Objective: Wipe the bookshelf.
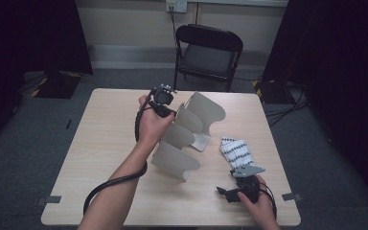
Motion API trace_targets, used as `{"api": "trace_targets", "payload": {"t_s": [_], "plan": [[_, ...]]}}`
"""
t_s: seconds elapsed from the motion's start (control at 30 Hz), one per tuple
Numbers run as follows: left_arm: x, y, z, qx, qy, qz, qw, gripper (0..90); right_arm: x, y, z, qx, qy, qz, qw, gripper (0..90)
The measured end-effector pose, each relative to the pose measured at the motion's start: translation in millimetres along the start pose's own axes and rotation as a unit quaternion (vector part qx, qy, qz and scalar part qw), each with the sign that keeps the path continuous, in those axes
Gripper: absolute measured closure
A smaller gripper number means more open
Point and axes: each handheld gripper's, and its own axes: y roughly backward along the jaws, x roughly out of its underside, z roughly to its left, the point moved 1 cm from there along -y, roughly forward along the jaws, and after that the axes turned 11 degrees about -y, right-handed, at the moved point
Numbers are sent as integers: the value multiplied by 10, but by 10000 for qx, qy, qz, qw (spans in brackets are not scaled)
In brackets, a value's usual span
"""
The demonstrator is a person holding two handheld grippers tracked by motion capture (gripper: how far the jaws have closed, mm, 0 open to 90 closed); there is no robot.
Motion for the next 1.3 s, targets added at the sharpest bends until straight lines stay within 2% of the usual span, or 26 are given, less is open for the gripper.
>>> {"api": "trace_targets", "payload": {"t_s": [0.07,0.23,0.4,0.63,0.87,1.3], "plan": [[-4,21,7,41,-17,-24,10000,853,0,0,0,1,0,-1,10000,128],[-9,67,24,183,96,-142,9997,853,0,0,0,0,-3,1,10000,128],[-28,115,12,166,-18,-153,9997,853,0,0,0,-1,0,0,10000,128],[15,112,-24,334,-64,-88,9994,852,0,0,0,0,-2,1,10000,128],[106,9,-23,531,-152,32,9985,851,0,0,1,0,-3,2,10000,128],[300,-186,153,577,142,52,9982,851,0,0,0,-1,3,1,10000,127]]}}
